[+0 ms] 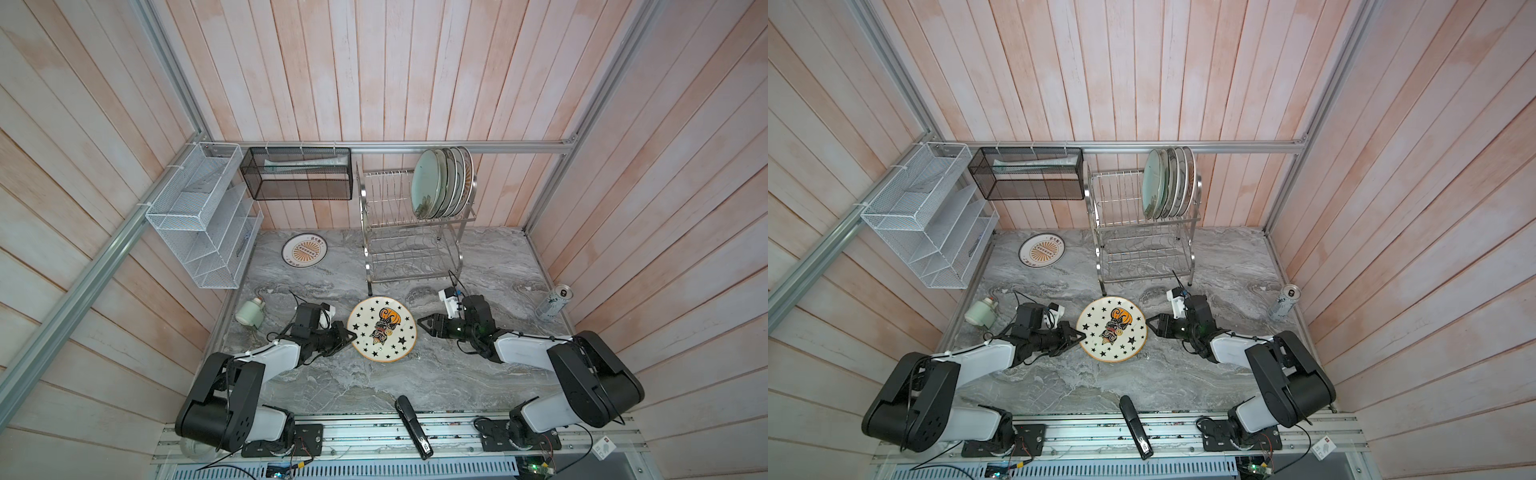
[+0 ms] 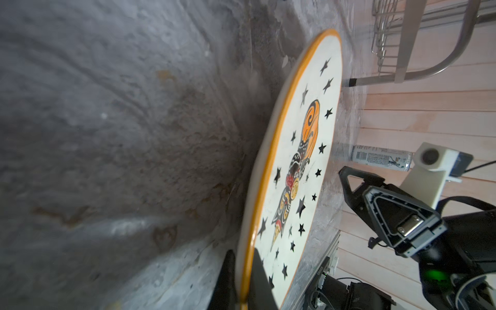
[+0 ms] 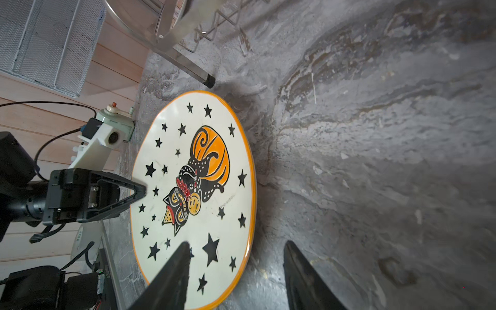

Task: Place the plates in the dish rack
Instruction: 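Drag the star plate toward the right gripper while the right gripper approaches, then close the right gripper on the star plate rim opposite the left gripper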

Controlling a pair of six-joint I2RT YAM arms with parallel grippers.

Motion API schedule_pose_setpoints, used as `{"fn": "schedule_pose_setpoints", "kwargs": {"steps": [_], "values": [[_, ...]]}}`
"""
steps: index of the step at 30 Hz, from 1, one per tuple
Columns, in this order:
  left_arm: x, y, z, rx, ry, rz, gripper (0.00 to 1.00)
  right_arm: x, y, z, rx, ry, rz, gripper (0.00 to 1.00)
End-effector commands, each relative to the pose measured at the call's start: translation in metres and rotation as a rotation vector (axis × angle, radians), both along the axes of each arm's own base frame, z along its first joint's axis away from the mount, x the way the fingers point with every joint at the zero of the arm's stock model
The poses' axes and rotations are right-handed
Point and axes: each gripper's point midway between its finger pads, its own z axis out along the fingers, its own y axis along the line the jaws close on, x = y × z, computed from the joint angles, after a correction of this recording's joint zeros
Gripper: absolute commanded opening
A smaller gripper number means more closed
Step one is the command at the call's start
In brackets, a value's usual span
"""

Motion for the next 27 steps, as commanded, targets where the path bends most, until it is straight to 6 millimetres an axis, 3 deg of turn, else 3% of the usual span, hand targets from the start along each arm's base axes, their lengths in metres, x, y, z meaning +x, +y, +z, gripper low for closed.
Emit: {"fn": "schedule_pose_setpoints", "kwargs": {"steps": [1,16,27], "values": [[0.002,-0.002,-0.02,0.063,-0.001,-0.048,0.0,-0.006,-0.001,-0.004,0.04,0.016,0.015,0.57],[0.001,-0.012,-0.067,0.072,0.091,-0.072,0.0,-0.006,-0.015,-0.014,0.064,0.043,-0.009,0.58],[0.001,-0.021,-0.061,0.021,0.073,-0.083,0.0,-0.009,-0.005,-0.017,0.167,0.086,0.008,0.58]]}}
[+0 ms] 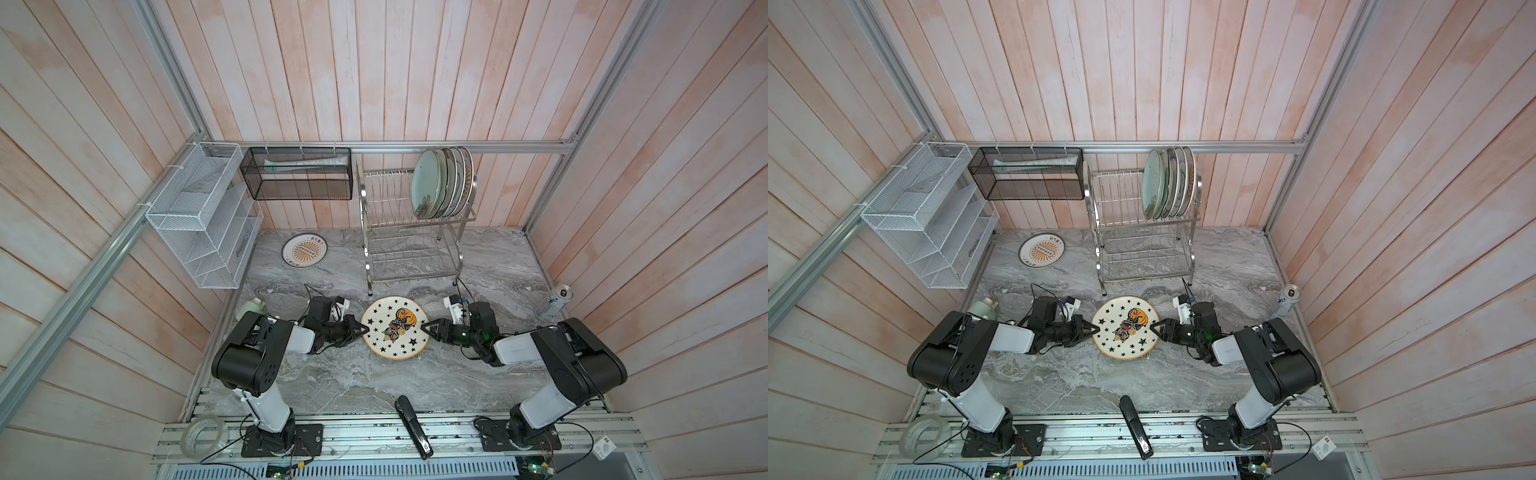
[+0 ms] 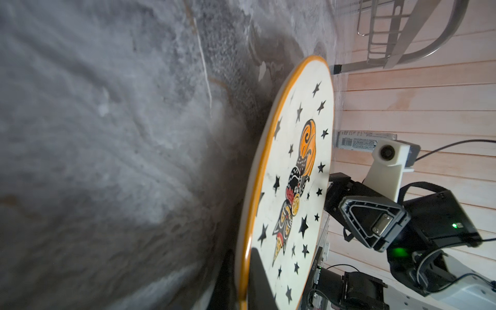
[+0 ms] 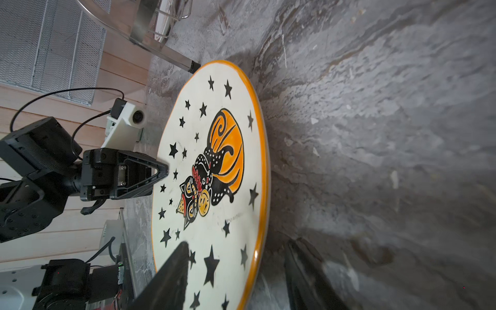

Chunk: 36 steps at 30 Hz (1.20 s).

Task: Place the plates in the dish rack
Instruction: 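Close the right gripper on the star plate rim opposite the left gripper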

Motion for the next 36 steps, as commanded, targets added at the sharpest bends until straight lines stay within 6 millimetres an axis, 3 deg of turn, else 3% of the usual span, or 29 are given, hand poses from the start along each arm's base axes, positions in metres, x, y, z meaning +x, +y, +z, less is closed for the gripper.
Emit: {"fn": "schedule_pose_setpoints", "kwargs": {"steps": [1,13,25,36], "values": [[-0.025,0.011,-0.038,0.118,0.094,0.014,0.0,-0.004,0.005,0.004,0.07,0.008,0.01,0.58],[-0.029,-0.018,-0.015,0.042,0.035,-0.051,0.0,-0.007,0.018,0.004,0.145,0.039,0.033,0.58],[-0.026,-0.033,-0.005,0.023,0.002,-0.082,0.0,-0.005,0.028,0.034,0.223,0.004,0.081,0.56],[-0.021,-0.035,0.001,0.016,-0.027,-0.078,0.0,-0.005,0.032,0.053,0.261,-0.01,0.107,0.51]]}}
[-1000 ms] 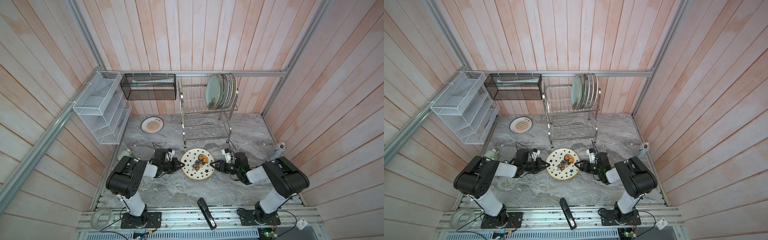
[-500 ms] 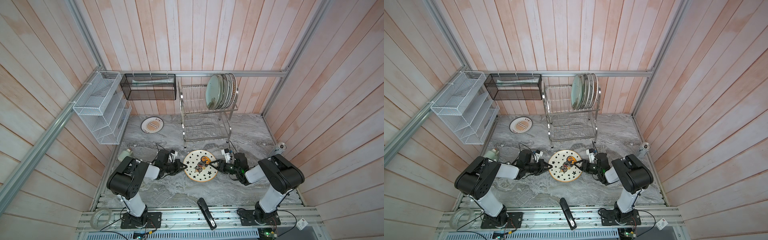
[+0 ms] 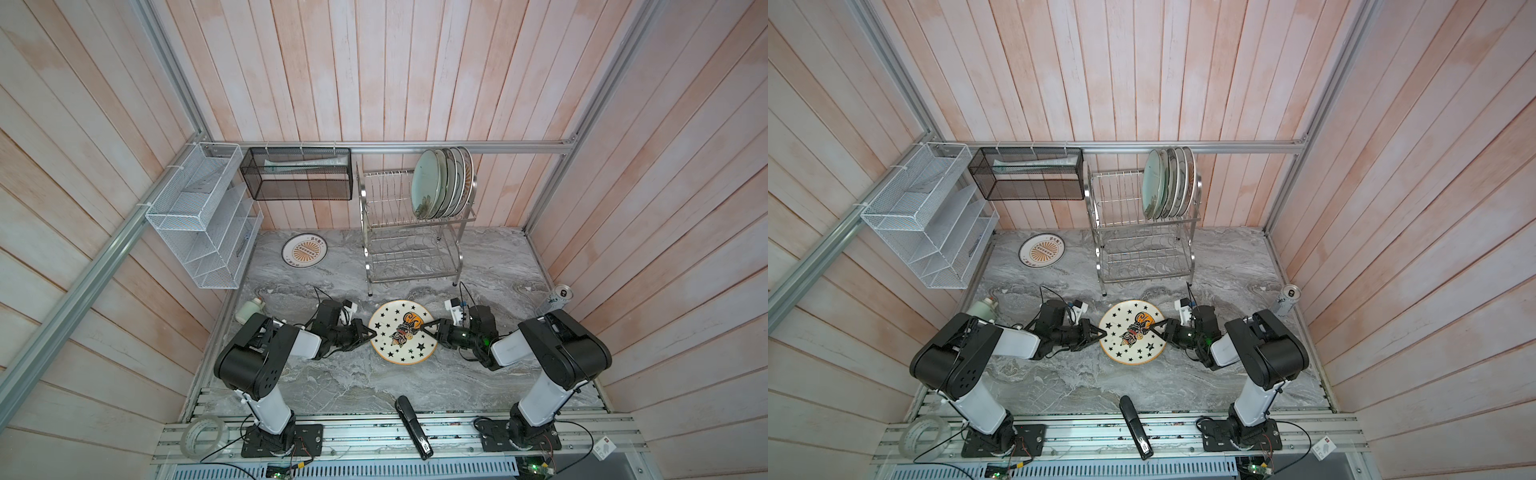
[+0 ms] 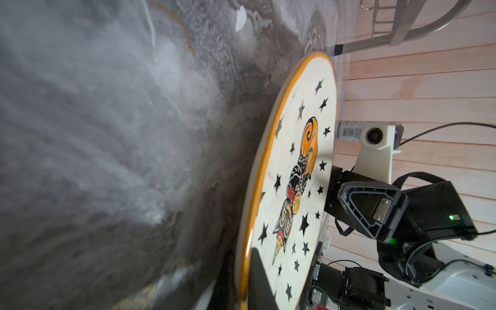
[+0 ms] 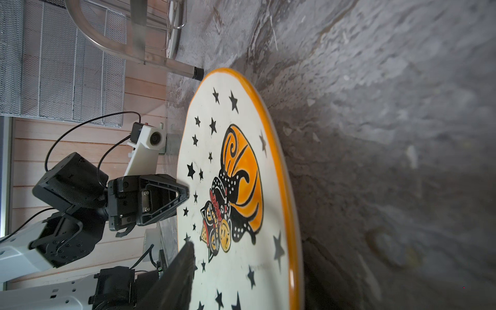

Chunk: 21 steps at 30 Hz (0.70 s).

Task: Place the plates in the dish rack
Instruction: 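Close the right gripper on the star plate rim opposite the left gripper, then tilt the star plate upright between both grippers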

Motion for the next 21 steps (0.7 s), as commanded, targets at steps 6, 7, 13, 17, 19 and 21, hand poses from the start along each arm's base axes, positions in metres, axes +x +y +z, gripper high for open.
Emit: {"fn": "schedule_pose_setpoints", "kwargs": {"steps": [6,7,13,17,19,21], "values": [[0.002,-0.014,0.008,0.006,-0.067,-0.05,0.0,-0.007,0.028,0.061,0.156,-0.158,0.17,0.5],[0.003,-0.014,0.009,0.005,-0.075,-0.05,0.0,-0.007,0.028,0.063,0.161,-0.157,0.175,0.5],[0.005,-0.015,0.011,0.0,-0.087,-0.051,0.0,-0.009,0.029,0.076,0.201,-0.179,0.175,0.47],[0.004,-0.014,0.011,0.0,-0.085,-0.05,0.0,-0.009,0.026,0.086,0.221,-0.197,0.172,0.47],[0.004,-0.015,0.011,-0.002,-0.088,-0.052,0.0,-0.008,0.026,0.089,0.217,-0.205,0.174,0.47],[0.005,-0.015,0.014,-0.007,-0.092,-0.053,0.0,-0.008,0.026,0.089,0.203,-0.208,0.175,0.47]]}}
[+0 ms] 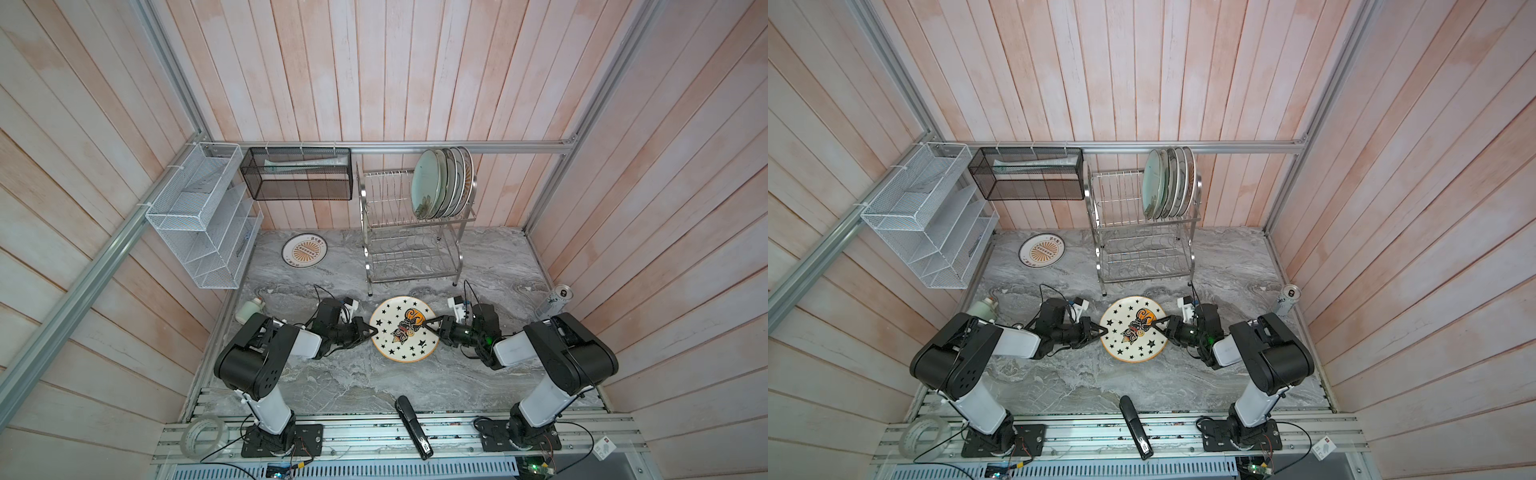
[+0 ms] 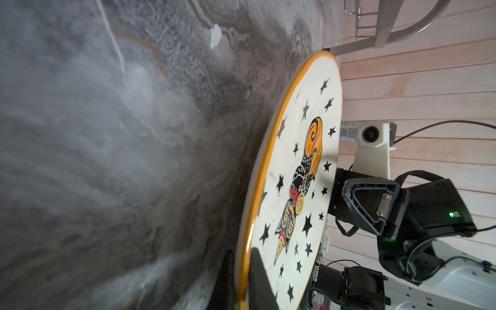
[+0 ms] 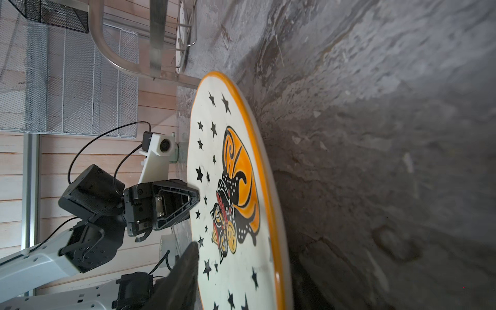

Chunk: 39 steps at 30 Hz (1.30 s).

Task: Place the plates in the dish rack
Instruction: 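Tilt the star plate upright between both grippers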

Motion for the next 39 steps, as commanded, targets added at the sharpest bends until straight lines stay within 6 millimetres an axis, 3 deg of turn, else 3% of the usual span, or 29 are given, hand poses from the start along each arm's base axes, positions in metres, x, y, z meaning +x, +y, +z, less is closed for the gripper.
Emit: {"fn": "schedule_pose_setpoints", "kwargs": {"steps": [1,17,23,39], "values": [[-0.002,-0.012,0.007,0.005,-0.05,-0.047,0.0,-0.013,0.028,0.069,0.139,-0.231,0.198,0.47],[-0.006,-0.015,0.04,-0.062,-0.144,-0.071,0.0,-0.014,0.027,0.077,0.13,-0.249,0.192,0.42],[-0.007,-0.017,0.056,-0.085,-0.192,-0.094,0.0,-0.018,0.027,0.091,0.141,-0.29,0.202,0.41],[-0.003,-0.02,0.076,-0.093,-0.224,-0.095,0.0,-0.016,0.022,0.112,0.124,-0.34,0.169,0.39]]}}
